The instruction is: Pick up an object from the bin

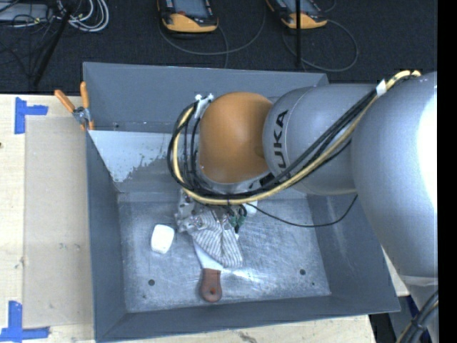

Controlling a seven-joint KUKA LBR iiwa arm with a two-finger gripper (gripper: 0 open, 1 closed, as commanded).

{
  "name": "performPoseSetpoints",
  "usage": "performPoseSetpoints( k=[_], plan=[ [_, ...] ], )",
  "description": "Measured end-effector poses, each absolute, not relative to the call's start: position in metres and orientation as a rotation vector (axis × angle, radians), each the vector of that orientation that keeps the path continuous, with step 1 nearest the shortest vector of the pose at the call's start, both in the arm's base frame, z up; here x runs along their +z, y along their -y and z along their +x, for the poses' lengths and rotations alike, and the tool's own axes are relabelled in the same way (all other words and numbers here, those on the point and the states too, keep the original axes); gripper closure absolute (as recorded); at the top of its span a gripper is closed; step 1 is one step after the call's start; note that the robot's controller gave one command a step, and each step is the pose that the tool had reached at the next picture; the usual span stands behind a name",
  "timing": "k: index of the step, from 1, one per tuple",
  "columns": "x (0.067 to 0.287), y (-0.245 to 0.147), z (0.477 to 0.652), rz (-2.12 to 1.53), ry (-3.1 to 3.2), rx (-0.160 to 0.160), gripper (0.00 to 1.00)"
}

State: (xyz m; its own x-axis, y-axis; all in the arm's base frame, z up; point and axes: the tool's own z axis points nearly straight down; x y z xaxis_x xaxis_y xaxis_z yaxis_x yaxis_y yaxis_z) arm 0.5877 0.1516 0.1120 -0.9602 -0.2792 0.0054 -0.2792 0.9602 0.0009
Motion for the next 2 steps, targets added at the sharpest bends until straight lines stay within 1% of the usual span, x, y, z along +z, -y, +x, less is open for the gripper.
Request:
performPoseSetpoints(
  k=[2],
  plan=[
    [0.153,-0.152,0.589,0.444,3.111,-0.001,1.00]
  ],
)
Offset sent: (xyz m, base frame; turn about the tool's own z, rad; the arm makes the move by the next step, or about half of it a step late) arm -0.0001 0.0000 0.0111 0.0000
